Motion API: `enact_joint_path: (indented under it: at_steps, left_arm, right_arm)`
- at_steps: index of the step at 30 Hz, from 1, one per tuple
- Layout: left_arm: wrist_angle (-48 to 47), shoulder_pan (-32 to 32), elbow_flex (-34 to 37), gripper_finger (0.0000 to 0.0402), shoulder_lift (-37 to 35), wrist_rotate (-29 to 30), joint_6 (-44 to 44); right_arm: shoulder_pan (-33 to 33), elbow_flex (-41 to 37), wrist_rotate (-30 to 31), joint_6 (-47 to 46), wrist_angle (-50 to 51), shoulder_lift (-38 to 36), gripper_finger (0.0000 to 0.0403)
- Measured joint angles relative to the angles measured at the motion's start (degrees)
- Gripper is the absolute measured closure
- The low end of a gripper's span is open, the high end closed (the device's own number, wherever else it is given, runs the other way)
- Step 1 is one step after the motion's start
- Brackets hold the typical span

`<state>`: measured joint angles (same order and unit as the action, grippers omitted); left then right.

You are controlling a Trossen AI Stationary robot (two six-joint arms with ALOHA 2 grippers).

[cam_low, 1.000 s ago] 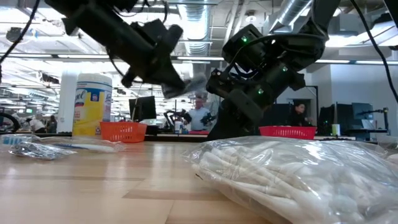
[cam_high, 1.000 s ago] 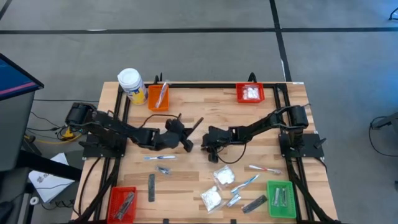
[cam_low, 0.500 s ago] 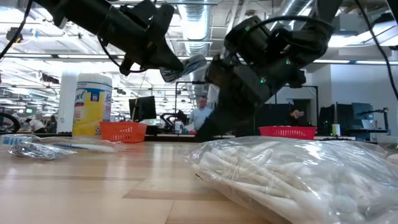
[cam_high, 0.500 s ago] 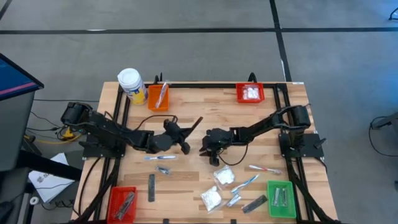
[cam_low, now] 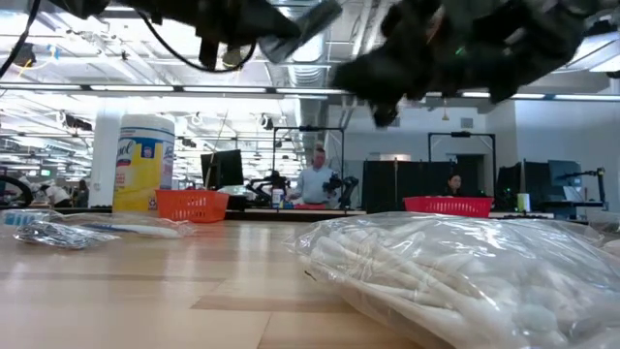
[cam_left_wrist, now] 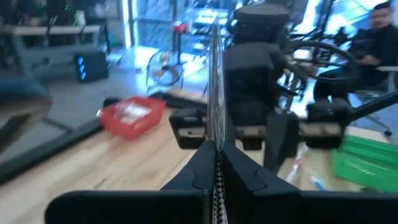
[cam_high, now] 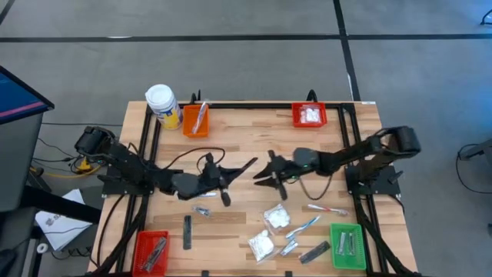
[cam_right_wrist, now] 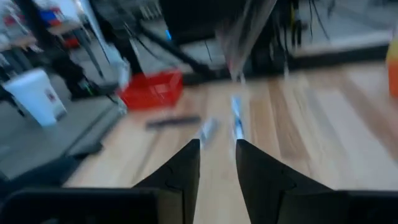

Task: Pick & Place Travel size toiletries
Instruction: Put the top comb into the bottom red bin

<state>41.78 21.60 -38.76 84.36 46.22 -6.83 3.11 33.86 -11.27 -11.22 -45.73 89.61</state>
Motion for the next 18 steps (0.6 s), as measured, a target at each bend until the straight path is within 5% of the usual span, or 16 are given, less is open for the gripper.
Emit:
enact_joint_path:
  at_steps: [11, 18]
  left_arm:
    - [8.35, 3.29, 0.00, 0.0396, 0.00, -5.93, 7.77]
    - [11.40, 3.27, 0.00, 0.0396, 0.00, -12.62, 8.13]
  right_arm:
    - [6.23, -7.01, -2.29, 8.64, -1.37, -17.03, 0.0305]
    - [9.98, -6.99, -2.25, 10.32, -2.87, -21.14, 0.0305]
